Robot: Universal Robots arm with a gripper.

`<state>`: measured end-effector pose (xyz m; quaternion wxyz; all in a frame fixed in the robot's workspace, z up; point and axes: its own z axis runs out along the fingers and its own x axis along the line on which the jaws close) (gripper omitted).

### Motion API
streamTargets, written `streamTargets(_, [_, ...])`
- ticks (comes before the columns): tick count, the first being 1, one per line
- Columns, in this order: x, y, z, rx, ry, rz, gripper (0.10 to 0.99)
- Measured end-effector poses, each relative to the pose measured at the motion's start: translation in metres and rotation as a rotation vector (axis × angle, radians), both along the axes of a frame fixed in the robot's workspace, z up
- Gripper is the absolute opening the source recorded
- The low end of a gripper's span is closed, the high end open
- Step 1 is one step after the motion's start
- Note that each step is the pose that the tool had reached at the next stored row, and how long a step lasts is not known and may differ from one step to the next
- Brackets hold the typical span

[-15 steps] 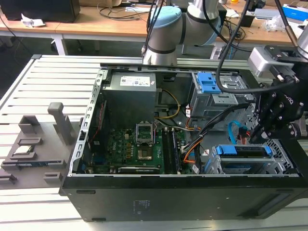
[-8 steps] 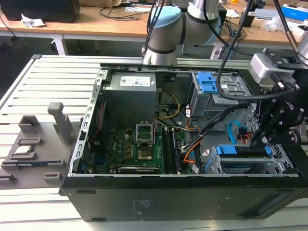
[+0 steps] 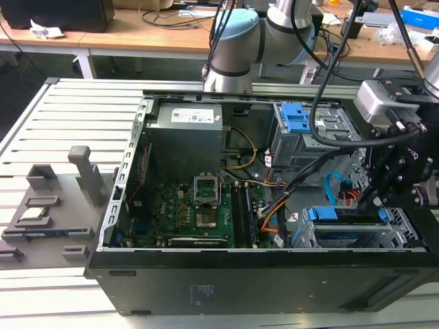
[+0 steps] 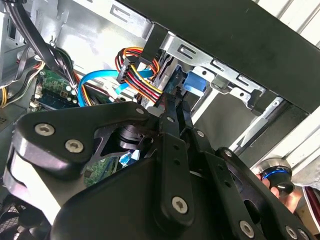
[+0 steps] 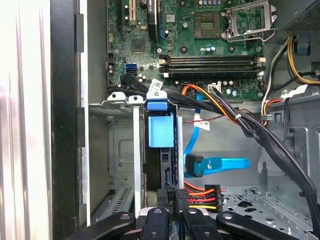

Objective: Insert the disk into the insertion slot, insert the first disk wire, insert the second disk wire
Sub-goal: 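Insert the first disk wire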

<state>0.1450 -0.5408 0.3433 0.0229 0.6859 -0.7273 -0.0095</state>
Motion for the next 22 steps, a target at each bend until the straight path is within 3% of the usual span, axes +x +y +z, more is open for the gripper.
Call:
streamTargets(10, [0.0007, 0.0, -0.0032, 0.0, 0.0, 0.0, 0.169])
streamTargets(14, [0.0007, 0.0001, -0.0027, 0.011, 0.0, 0.0, 0.169])
streamTargets(22, [0.0007, -0.0006, -0.003, 0.012, 0.0, 0.0, 0.169])
